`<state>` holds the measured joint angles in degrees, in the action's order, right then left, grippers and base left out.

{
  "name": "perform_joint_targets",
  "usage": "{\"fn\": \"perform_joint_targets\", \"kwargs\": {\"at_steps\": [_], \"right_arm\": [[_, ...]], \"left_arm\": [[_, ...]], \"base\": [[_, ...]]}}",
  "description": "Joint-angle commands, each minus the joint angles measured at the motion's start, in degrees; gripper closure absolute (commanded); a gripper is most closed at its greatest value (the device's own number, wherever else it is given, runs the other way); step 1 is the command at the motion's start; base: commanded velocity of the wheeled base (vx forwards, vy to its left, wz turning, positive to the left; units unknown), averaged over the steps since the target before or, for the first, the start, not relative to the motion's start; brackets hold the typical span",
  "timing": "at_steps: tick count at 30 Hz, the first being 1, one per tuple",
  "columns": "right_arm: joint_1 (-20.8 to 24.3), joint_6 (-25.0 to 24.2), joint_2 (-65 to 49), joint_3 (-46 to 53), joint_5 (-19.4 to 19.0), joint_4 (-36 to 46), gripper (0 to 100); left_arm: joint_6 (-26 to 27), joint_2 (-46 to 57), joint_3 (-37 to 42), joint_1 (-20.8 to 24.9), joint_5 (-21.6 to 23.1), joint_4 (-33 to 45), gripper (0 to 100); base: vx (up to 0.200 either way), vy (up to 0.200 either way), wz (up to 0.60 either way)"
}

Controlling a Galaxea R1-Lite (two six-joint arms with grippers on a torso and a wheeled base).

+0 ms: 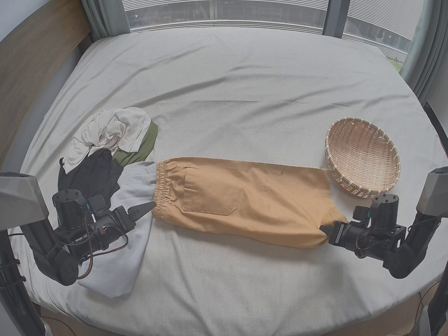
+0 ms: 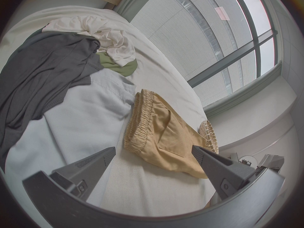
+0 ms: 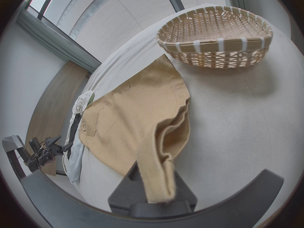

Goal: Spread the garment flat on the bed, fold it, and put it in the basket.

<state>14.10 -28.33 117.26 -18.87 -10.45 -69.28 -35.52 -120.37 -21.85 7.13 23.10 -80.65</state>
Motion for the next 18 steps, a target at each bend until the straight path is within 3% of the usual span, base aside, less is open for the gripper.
{"fn": "perform_joint_targets", "kwargs": {"at_steps": [1,6,7,18], "right_arm": [[-0.66,0.73,-1.51,2.17,-0.01,-0.15,100],[-0.57,0.91,-1.16,2.17,-0.1,-0.15,100],[-0.66,1.35,-1.07,2.17,-0.1,-0.15,0],[-0.66,1.52,-5.99,4.98,-0.1,-1.21,0]], "left_arm": [[1.77,-3.82,-1.27,0.25,0.01,-0.12,0],[2.3,-6.28,-2.41,0.34,0.01,-0.47,0],[2.3,-6.9,-2.94,0.34,0.01,-1.0,0],[2.12,-13.49,-11.29,0.51,-1.13,-1.61,0]], "base": [[0.0,0.0,0.0],[0.0,0.0,0.0],[0.0,0.0,0.0],[0.0,0.0,0.0]]}}
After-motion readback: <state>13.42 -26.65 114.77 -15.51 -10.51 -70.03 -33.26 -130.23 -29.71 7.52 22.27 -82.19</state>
